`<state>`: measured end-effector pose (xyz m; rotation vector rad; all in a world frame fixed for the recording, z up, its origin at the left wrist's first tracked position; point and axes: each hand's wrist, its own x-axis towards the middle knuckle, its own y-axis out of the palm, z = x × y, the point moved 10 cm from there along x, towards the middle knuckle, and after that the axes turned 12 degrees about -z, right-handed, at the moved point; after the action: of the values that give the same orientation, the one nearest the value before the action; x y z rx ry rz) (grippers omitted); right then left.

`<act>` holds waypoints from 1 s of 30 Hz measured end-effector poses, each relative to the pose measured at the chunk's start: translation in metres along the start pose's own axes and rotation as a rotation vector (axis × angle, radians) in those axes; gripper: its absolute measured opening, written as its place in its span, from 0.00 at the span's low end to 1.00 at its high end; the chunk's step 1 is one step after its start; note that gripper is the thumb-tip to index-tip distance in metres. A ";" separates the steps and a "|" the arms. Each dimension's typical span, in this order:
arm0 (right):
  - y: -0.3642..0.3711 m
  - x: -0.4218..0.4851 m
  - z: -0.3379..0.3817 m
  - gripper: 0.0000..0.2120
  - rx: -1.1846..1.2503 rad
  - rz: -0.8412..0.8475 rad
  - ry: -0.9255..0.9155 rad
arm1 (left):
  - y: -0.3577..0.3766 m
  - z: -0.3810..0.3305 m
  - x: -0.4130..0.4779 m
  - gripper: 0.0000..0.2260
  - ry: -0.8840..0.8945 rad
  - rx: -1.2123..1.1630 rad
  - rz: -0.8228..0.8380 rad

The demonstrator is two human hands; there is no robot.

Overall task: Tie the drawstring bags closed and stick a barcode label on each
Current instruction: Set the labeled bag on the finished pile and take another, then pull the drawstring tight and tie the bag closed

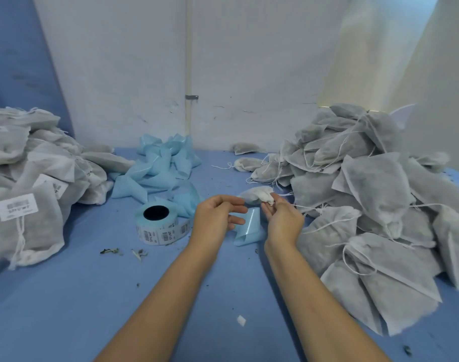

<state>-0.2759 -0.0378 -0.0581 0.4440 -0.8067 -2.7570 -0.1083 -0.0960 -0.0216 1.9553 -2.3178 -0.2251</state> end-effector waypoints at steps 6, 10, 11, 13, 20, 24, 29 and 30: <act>0.032 -0.041 -0.008 0.13 0.003 0.255 0.060 | -0.027 0.016 -0.002 0.07 -0.100 0.011 -0.028; 0.045 -0.070 -0.010 0.13 -0.055 0.426 0.050 | -0.032 0.019 0.001 0.11 -0.120 0.008 -0.056; 0.047 -0.076 -0.012 0.13 -0.071 0.461 0.053 | -0.035 0.018 0.002 0.11 -0.118 0.000 -0.079; 0.050 -0.084 -0.015 0.12 -0.103 0.504 0.042 | -0.042 0.018 0.004 0.13 -0.113 -0.026 -0.120; 0.042 -0.081 -0.013 0.12 -0.661 0.423 -0.308 | -0.056 -0.004 0.006 0.07 -0.018 -0.233 -0.180; 0.058 -0.090 0.003 0.15 -1.113 0.473 -0.786 | -0.046 -0.014 0.005 0.08 -0.040 -0.395 -0.045; 0.067 -0.116 0.013 0.21 -1.390 0.463 -1.201 | -0.043 -0.012 0.005 0.09 -0.012 -0.324 -0.038; 0.066 -0.118 0.013 0.23 -1.367 0.478 -1.184 | -0.044 -0.011 0.006 0.10 -0.007 -0.307 -0.045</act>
<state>-0.1624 -0.0501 0.0154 -1.4319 0.8322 -2.1505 -0.0651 -0.1100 -0.0191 1.8552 -2.0948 -0.5554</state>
